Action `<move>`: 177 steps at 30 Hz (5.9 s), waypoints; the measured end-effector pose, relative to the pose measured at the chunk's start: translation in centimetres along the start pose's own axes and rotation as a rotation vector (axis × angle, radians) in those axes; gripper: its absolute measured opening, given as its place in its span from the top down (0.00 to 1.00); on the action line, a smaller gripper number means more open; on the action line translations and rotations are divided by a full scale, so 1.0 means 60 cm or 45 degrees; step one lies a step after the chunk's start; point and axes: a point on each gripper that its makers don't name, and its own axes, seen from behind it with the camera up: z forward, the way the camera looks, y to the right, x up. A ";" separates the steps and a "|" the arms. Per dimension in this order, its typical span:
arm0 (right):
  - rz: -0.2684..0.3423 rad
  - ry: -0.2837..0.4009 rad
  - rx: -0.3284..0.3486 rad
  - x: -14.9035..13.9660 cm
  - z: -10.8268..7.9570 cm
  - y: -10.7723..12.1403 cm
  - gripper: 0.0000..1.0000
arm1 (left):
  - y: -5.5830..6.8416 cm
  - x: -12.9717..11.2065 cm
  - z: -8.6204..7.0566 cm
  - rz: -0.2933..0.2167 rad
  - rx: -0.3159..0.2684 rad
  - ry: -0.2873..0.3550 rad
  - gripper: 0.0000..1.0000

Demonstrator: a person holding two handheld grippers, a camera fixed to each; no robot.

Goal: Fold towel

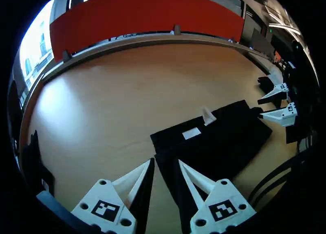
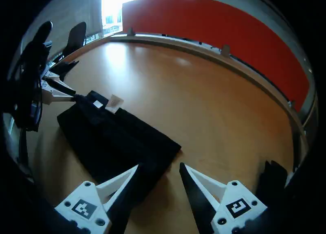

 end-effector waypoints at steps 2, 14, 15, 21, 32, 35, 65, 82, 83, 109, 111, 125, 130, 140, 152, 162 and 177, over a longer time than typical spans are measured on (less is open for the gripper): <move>0.000 0.002 -0.007 0.001 0.000 0.003 0.28 | -0.002 0.000 0.002 0.003 0.006 -0.002 0.66; 0.015 0.021 -0.058 0.015 0.004 0.024 0.11 | -0.013 0.015 0.009 0.017 0.037 0.000 0.60; 0.016 0.023 -0.063 0.017 0.004 0.026 0.11 | -0.015 0.016 0.009 0.018 0.040 0.000 0.59; 0.020 0.036 -0.091 0.027 0.005 0.039 0.04 | -0.021 0.024 0.009 0.016 0.053 0.003 0.44; 0.010 0.065 -0.119 0.048 0.000 0.053 0.00 | -0.028 0.036 0.005 0.011 0.068 0.019 0.29; 0.007 0.066 -0.113 0.048 -0.002 0.050 0.00 | -0.027 0.036 0.003 0.009 0.065 0.021 0.29; 0.061 0.088 -0.095 0.002 -0.072 -0.002 0.00 | -0.003 -0.034 -0.055 -0.093 0.076 0.013 0.29; 0.080 0.091 -0.087 -0.023 -0.105 -0.031 0.00 | 0.002 -0.088 -0.108 -0.190 0.117 0.008 0.29; 0.080 0.091 -0.086 -0.024 -0.106 -0.033 0.00 | 0.000 -0.092 -0.112 -0.197 0.124 0.008 0.29; -0.057 0.056 0.021 -0.046 -0.106 -0.055 0.00 | -0.029 -0.145 -0.179 -0.294 0.226 0.010 0.29; -0.078 0.050 0.035 -0.047 -0.105 -0.057 0.00 | -0.032 -0.149 -0.183 -0.299 0.234 0.009 0.29; -0.175 0.006 0.108 -0.053 -0.089 -0.059 0.00 | -0.048 -0.175 -0.208 -0.349 0.273 0.002 0.29; -0.199 -0.022 0.124 -0.066 -0.082 -0.058 0.02 | -0.055 -0.179 -0.212 -0.358 0.283 -0.001 0.29; -0.232 -0.089 0.167 -0.102 -0.066 -0.065 0.19 | -0.060 -0.186 -0.217 -0.368 0.288 -0.005 0.29; -0.211 -0.112 0.176 -0.106 -0.059 -0.064 0.52 | -0.062 -0.193 -0.218 -0.369 0.282 -0.012 0.29; -0.208 -0.131 0.196 -0.108 -0.057 -0.069 0.78 | -0.062 -0.194 -0.220 -0.369 0.284 -0.012 0.29; -0.191 -0.102 0.196 -0.095 -0.063 -0.066 0.94 | -0.061 -0.198 -0.220 -0.368 0.285 -0.019 0.29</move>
